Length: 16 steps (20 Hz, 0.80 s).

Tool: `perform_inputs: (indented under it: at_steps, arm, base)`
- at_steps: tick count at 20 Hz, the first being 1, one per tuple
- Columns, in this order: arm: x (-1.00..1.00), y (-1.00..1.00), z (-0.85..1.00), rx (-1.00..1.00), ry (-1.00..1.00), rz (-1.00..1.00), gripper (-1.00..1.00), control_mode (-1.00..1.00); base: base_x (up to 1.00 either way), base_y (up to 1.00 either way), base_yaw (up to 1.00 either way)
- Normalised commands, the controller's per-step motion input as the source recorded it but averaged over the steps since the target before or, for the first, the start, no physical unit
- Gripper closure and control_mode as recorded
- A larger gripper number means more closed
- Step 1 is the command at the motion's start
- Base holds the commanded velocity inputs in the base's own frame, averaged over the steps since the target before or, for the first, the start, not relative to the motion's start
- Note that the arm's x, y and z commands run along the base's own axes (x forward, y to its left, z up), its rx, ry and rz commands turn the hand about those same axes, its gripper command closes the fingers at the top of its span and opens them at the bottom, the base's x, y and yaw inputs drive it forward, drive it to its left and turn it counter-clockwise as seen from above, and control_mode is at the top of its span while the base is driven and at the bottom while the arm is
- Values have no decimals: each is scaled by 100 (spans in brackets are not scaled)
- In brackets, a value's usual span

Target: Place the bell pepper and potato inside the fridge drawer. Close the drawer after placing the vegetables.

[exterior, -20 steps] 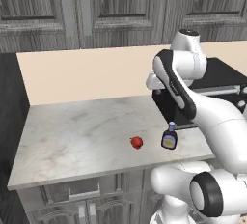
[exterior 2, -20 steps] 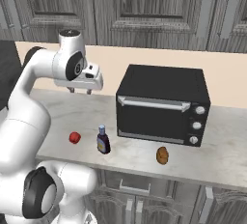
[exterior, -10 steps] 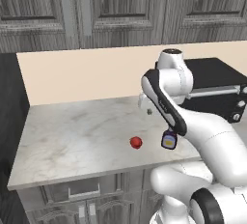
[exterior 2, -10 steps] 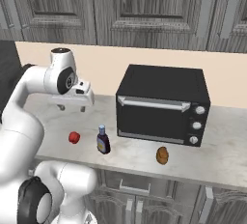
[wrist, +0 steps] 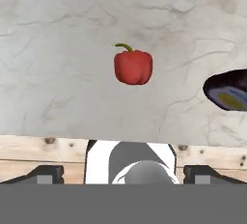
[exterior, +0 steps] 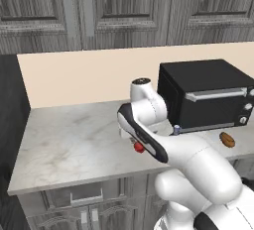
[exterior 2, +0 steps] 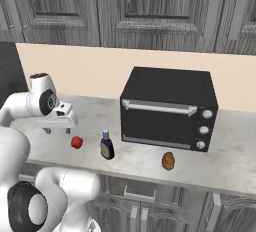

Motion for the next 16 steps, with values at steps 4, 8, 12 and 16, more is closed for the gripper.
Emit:
perform_inputs:
  at_steps: [4,8,12,16]
  arm:
    - [6,10,-42,-5,17,0,-100,-100]
    - [28,1,-39,0,11,0,-100,-100]
    - [33,-6,-29,0,10,0,-100,-100]
    - [30,-4,-22,0,5,0,-100,-100]
  base:
    - [0,0,0]
    - [0,0,0]
    - [0,0,0]
    - [0,0,0]
